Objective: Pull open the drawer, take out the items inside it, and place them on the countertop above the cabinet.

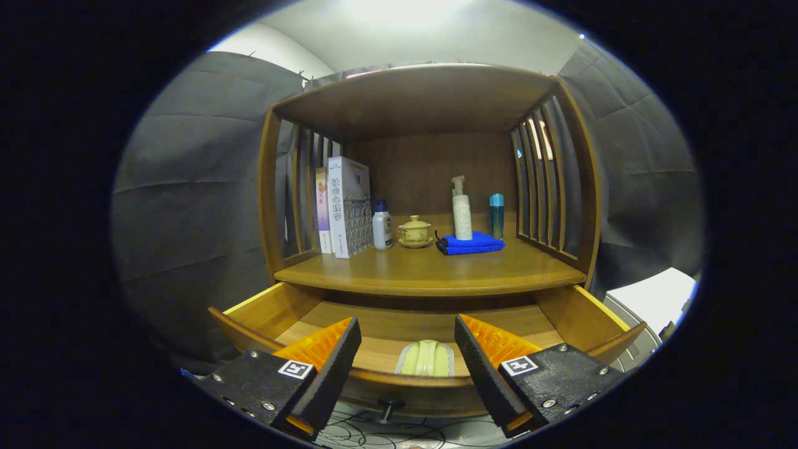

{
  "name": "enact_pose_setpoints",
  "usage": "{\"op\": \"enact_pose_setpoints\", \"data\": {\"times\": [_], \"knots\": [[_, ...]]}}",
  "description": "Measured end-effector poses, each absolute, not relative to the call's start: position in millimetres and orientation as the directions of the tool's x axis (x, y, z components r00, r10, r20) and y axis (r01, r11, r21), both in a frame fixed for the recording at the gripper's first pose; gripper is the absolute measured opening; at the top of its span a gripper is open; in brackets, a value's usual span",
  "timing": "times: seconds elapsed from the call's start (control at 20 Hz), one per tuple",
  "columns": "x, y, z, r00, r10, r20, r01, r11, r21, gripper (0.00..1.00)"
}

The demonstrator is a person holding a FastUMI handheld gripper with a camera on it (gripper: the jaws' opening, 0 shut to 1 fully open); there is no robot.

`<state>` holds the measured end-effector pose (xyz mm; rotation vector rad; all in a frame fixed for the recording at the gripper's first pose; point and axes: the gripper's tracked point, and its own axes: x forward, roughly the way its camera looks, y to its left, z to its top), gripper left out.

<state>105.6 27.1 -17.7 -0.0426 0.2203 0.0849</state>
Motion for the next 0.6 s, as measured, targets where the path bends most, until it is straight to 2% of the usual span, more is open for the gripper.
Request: {"op": "enact_pose_setpoints", "data": {"times": [0.2, 0.6], "knots": [[136.4, 14.8, -15.2, 0.958, 0.069, -0.279, -0.067, 0.998, 0.018, 0.94], [157.8, 7.0, -75.9, 0.819, 0.099, -0.565, -0.076, 0.995, 0.064, 0.94]]}}
